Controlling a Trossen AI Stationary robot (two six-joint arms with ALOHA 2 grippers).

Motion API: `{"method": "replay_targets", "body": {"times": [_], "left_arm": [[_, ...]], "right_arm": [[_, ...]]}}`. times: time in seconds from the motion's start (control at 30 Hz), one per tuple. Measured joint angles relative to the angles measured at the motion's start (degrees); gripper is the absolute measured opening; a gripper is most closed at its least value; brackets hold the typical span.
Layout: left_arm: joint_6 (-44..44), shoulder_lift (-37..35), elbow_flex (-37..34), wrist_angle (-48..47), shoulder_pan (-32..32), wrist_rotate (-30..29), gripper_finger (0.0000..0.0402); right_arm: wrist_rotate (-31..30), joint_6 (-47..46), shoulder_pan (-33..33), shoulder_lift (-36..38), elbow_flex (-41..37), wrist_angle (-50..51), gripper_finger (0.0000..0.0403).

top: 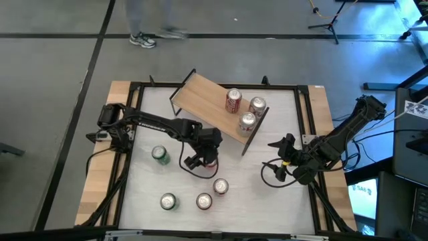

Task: Place canned beverage on shelf
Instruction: Put the top red-black soda can on the shelf

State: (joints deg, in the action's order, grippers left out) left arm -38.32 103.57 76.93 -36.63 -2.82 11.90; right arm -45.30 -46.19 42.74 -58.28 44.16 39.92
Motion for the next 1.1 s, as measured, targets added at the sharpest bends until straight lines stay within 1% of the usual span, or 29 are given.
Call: {"method": "replay_targets", "body": {"times": [0.1,0.5,0.6,0.77,0.87,0.97,1.1], "left_arm": [[1.8,0.0,0.0,0.3,0.0,-0.6,0.0293],[1.8,0.0,0.0,0.3,0.0,-0.7,0.0295],[1.8,0.0,0.0,0.3,0.0,-0.7,0.0310],[1.8,-0.1,0.1,0.4,0.0,-0.8,0.0351],[1.9,-0.1,0.1,0.4,0.0,-0.9,0.0367],[3.5,-0.1,0.1,0.3,0.0,-0.9,0.0372],[3.4,-0.1,0.1,-0.1,-0.2,-0.8,0.0374]], "right_arm": [[0.0,0.0,0.0,0.0,0.0,0.0,0.0381],[0.0,0.0,0.0,0.0,0.0,0.0,0.0381],[0.0,0.0,0.0,0.0,0.0,0.0,0.0381],[0.0,0.0,0.0,0.0,0.0,0.0,0.0381],[0.0,0.0,0.0,0.0,0.0,0.0,0.0381],[0.0,0.0,0.0,0.0,0.0,0.0,0.0381],[0.0,0.0,0.0,0.0,0.0,0.0,0.0381]]}}
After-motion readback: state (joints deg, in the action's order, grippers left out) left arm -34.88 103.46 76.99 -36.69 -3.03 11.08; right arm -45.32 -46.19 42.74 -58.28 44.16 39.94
